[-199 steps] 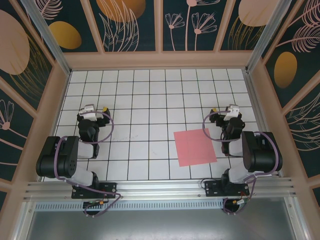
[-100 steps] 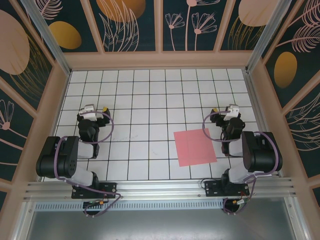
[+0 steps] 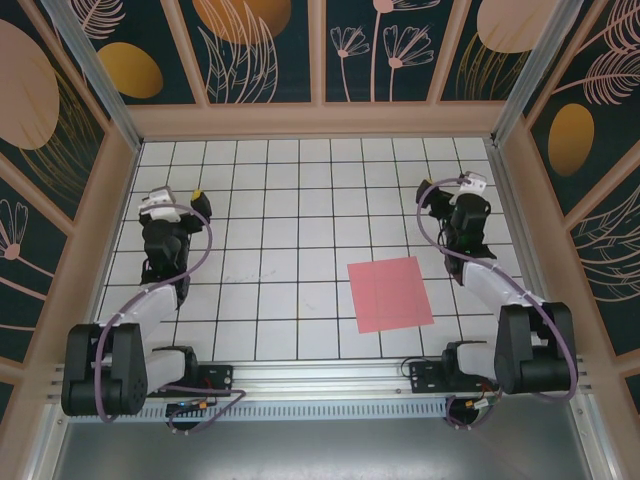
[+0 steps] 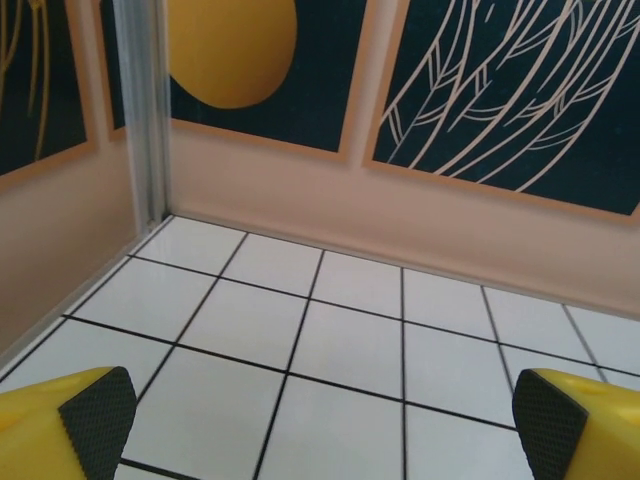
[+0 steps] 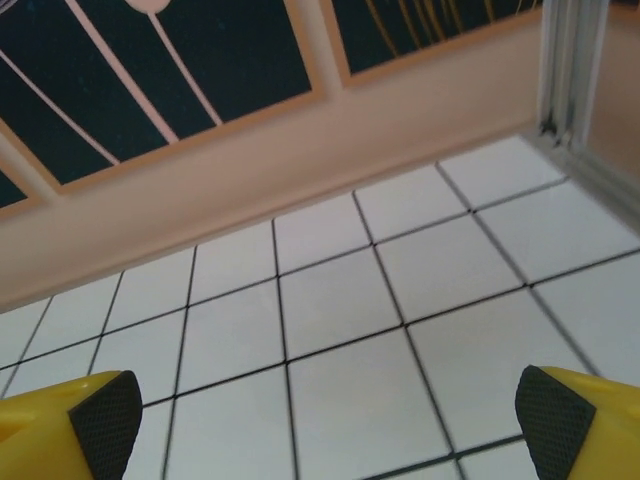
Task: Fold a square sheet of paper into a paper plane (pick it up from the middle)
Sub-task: Move the square sheet of paper to the center of the table.
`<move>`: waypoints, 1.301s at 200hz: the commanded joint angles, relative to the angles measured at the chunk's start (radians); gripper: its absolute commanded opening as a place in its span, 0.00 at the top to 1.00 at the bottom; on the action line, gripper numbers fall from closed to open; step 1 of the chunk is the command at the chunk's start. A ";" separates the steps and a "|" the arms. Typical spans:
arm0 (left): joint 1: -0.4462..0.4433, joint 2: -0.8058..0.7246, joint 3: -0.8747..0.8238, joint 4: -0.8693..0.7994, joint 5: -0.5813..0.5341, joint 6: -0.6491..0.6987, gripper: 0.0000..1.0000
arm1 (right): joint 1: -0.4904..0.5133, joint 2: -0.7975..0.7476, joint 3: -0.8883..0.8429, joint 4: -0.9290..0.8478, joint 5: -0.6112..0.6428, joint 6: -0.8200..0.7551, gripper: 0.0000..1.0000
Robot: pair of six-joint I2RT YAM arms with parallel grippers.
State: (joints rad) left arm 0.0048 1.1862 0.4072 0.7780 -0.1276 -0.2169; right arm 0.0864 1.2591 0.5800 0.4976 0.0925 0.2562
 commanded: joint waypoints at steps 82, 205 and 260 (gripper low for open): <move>0.004 -0.063 0.144 -0.339 0.146 -0.252 0.02 | 0.416 -0.045 0.011 -0.738 -0.058 0.472 0.02; 0.004 -0.003 0.153 -0.341 0.249 -0.299 0.02 | 0.506 0.232 0.046 -0.626 -0.073 0.498 0.03; 0.005 0.036 0.147 -0.318 0.338 -0.374 0.01 | 0.511 0.491 0.261 -0.561 -0.105 0.452 0.04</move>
State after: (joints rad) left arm 0.0048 1.2095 0.5457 0.4294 0.1516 -0.5381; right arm 0.5835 1.6005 0.7692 -0.1085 0.0521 0.7330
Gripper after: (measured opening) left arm 0.985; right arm 0.965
